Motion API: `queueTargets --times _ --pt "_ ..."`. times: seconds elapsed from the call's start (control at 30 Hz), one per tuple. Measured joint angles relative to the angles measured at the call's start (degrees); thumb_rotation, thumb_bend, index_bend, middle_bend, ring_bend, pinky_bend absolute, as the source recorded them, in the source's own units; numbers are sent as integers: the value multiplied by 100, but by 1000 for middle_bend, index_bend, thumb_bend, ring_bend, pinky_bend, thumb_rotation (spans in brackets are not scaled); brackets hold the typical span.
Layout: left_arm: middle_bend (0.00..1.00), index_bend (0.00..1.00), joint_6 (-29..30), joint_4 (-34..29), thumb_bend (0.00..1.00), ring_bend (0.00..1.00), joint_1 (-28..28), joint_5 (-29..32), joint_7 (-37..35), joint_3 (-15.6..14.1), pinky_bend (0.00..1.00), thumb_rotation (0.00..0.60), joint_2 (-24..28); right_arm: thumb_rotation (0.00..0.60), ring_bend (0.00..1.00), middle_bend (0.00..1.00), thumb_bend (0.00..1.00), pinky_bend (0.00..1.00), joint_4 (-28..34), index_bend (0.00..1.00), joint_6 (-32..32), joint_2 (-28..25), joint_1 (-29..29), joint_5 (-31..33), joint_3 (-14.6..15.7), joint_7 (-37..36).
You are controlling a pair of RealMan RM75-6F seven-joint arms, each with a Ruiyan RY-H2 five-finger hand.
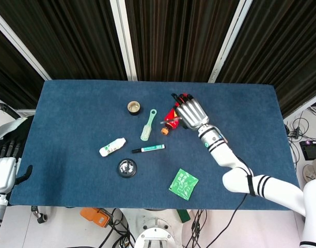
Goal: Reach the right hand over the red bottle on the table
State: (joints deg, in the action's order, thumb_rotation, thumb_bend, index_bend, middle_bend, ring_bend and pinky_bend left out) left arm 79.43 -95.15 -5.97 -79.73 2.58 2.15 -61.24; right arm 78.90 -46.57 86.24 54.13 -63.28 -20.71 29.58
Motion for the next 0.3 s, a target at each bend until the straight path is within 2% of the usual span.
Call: queueTargets --times 0.17,0.3 --pt "0 73 6 13 341 71 10 15 -81 13 132 600 -3 600 242 164 577 315 577 668 -88 -169 161 559 -249 96" --pt "0 73 -2 51 341 72 -6 60 -82 49 132 600 -28 600 242 165 577 315 1000 668 -274 -395 213 825 -307 192"
